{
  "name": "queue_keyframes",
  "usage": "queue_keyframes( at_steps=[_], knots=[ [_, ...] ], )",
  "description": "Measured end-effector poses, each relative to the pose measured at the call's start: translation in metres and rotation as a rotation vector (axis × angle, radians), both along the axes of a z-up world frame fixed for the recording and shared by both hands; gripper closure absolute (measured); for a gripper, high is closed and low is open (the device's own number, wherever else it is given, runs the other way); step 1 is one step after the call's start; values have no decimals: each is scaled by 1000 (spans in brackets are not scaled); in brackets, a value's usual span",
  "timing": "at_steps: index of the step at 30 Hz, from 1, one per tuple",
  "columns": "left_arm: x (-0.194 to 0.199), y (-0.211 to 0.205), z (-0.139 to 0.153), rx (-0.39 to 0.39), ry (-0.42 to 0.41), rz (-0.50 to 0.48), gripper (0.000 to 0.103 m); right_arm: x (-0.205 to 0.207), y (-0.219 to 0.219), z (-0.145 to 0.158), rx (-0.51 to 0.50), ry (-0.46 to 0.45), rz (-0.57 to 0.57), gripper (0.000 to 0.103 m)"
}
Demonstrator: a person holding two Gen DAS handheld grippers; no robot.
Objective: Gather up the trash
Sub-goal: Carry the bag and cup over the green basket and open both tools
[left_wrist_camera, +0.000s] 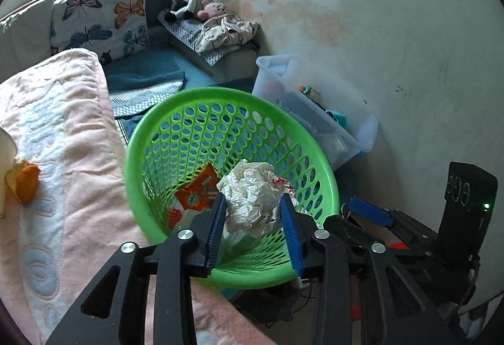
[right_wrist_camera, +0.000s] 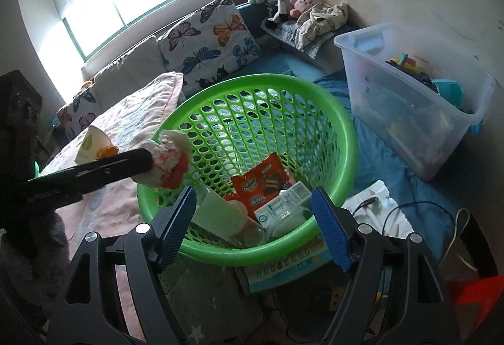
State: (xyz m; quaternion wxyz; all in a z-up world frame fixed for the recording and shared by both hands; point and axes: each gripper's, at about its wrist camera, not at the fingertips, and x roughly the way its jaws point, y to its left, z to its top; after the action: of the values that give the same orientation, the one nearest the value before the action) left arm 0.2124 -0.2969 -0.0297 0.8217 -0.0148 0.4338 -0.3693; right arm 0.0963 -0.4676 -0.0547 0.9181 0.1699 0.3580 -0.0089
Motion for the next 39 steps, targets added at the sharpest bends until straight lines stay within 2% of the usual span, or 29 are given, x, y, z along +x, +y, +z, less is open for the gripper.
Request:
queue_keyframes(
  at_steps=[4,9,17,19,26,27,34,39],
  knots=[
    [0,-3,-3,7,12,-5,59,-3,-1,-1,9,1,-2,27],
    [-1,4,-4,-7,19,-2,54,-3,0,-1,13,0,1,27],
    [-10,32,5,-4,-24,49,54,-4,15,10,8,-16,26,27],
    [-11,42,8,-1,-37,71,51,-3,21,13,13,-20,38,27],
    [-8,96,16,24,-93,203,51,3,45,23,16,-36,92,27],
    [-6,105,16,30,-101,227,48,5,49,24,18,-36,102,27],
    [14,173,21,78,-177,438,47,19,78,34,3,-47,168,27],
    [34,207,14,91,-157,550,46,32,100,42,0,-55,215,27]
  ],
)
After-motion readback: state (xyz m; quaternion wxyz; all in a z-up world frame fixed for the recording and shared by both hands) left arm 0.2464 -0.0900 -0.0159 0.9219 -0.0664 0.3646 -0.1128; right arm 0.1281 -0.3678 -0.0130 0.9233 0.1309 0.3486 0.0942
